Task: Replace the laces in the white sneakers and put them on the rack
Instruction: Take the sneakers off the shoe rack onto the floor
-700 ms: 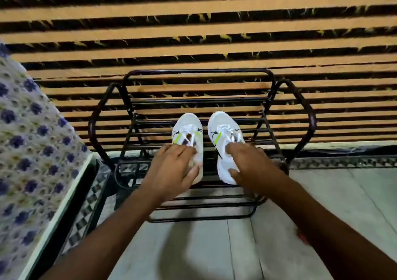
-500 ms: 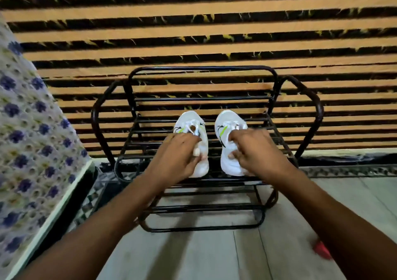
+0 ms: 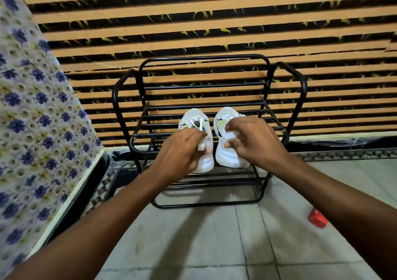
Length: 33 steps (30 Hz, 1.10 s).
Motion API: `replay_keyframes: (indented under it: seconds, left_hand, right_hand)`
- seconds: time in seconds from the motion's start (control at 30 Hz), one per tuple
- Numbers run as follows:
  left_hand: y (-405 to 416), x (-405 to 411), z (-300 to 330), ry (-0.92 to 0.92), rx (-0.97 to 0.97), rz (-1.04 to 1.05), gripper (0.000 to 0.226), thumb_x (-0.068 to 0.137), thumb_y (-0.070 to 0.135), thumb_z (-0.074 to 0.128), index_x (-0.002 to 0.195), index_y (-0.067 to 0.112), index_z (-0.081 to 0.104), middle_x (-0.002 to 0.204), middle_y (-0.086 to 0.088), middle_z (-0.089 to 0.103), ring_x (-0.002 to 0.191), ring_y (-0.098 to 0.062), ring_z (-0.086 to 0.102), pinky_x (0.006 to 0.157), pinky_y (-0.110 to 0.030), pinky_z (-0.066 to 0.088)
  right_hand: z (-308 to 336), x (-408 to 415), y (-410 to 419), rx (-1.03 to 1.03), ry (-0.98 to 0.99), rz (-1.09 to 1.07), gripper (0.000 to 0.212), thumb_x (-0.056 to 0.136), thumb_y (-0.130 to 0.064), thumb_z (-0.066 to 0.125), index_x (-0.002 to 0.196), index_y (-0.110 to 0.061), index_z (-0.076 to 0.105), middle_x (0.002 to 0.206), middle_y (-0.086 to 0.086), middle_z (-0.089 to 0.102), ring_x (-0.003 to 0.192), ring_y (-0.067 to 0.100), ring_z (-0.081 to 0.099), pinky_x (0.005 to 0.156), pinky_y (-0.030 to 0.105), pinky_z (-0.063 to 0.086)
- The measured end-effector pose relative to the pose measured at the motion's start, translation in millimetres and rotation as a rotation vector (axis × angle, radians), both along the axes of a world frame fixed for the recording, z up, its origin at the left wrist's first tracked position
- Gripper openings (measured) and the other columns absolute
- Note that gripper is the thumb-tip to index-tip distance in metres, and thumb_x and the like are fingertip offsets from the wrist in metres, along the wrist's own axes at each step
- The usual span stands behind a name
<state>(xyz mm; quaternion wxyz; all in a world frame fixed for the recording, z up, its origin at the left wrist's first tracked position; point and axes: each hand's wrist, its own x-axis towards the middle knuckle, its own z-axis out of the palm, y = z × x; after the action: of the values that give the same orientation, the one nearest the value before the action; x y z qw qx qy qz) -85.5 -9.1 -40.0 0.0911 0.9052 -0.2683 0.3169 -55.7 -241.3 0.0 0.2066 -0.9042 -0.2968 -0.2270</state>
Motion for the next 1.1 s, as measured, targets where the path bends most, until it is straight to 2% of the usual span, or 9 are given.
replay_keyframes:
  seconds: [0.1,0.2,0.37,0.5,0.6,0.8,0.9,1.03,1.1]
  left_hand:
    - [-2,-25,1,0.006,0.006,-0.023,0.038,0.090,0.021,0.077,0.121,0.004,0.064,0.105,-0.008,0.066,0.089,-0.028,0.061,0.073,-0.041,0.052]
    - [-7,-52,8,-0.010,0.018,-0.082,0.035,0.089,0.020,0.077,0.117,0.003,0.065,0.100,-0.008,0.066,0.086,-0.028,0.060,0.070,-0.043,0.052]
    - [-21,-101,15,-0.006,-0.075,-0.166,0.030,0.092,0.024,0.075,0.113,0.004,0.067,0.096,-0.008,0.067,0.084,-0.029,0.064,0.065,-0.044,0.054]
    - [-35,-131,16,0.041,-0.196,-0.215,0.026,0.095,0.025,0.074,0.106,0.002,0.070,0.082,-0.003,0.063,0.070,-0.023,0.058,0.061,-0.039,0.048]
    - [-42,-142,2,0.073,-0.268,-0.201,0.027,0.095,0.031,0.073,0.105,0.006,0.073,0.077,-0.001,0.065,0.065,-0.018,0.058,0.058,-0.037,0.046]
    - [-49,-144,-66,0.201,-0.301,-0.204,0.023,0.092,0.032,0.079,0.106,0.015,0.074,0.077,0.012,0.061,0.066,-0.006,0.056,0.058,-0.035,0.049]
    - [-49,-132,-110,0.268,-0.274,-0.215,0.024,0.090,0.026,0.081,0.110,0.015,0.073,0.081,0.022,0.053,0.070,0.002,0.050,0.063,-0.023,0.046]
    - [-45,-119,-170,0.333,-0.245,-0.238,0.023,0.094,0.024,0.073,0.115,0.015,0.067,0.091,0.005,0.064,0.079,-0.013,0.058,0.069,-0.022,0.045]
    - [-41,-117,-202,0.379,-0.248,-0.245,0.023,0.097,0.026,0.067,0.117,0.013,0.068,0.095,0.005,0.063,0.083,-0.014,0.058,0.073,-0.020,0.044]
  right_hand:
    - [7,-20,-5,0.022,0.035,0.072,0.028,0.081,-0.025,0.079,0.107,-0.022,0.069,0.100,-0.004,0.071,0.089,0.019,0.065,0.073,0.041,0.056]
    - [18,-41,-11,0.046,0.084,0.166,0.026,0.080,-0.023,0.082,0.103,-0.024,0.070,0.088,-0.008,0.070,0.080,0.011,0.063,0.068,0.041,0.055]
    - [29,-85,-32,0.167,0.207,0.272,0.026,0.076,-0.019,0.088,0.099,-0.020,0.076,0.085,-0.013,0.072,0.081,0.002,0.066,0.068,0.021,0.051]
    - [27,-114,-50,0.221,0.274,0.322,0.024,0.075,-0.023,0.087,0.097,-0.024,0.076,0.088,-0.010,0.074,0.085,0.008,0.070,0.076,0.039,0.058]
    - [13,-125,-63,0.256,0.307,0.293,0.024,0.076,-0.026,0.087,0.098,-0.026,0.077,0.091,-0.011,0.074,0.087,0.007,0.070,0.077,0.043,0.059]
    - [-67,-126,-73,0.287,0.419,0.230,0.025,0.076,-0.023,0.087,0.099,-0.026,0.078,0.096,-0.019,0.075,0.092,0.000,0.068,0.087,0.036,0.057]
    - [-120,-119,-70,0.272,0.450,0.266,0.024,0.078,-0.018,0.086,0.100,-0.023,0.078,0.097,-0.020,0.075,0.094,-0.004,0.068,0.086,0.023,0.054]
    - [-187,-106,-62,0.291,0.422,0.271,0.025,0.074,-0.016,0.087,0.097,-0.021,0.078,0.098,-0.018,0.074,0.094,-0.004,0.068,0.086,0.016,0.050]
    - [-221,-99,-58,0.290,0.398,0.271,0.026,0.073,-0.017,0.087,0.097,-0.020,0.078,0.096,-0.015,0.074,0.092,-0.001,0.067,0.085,0.014,0.048]
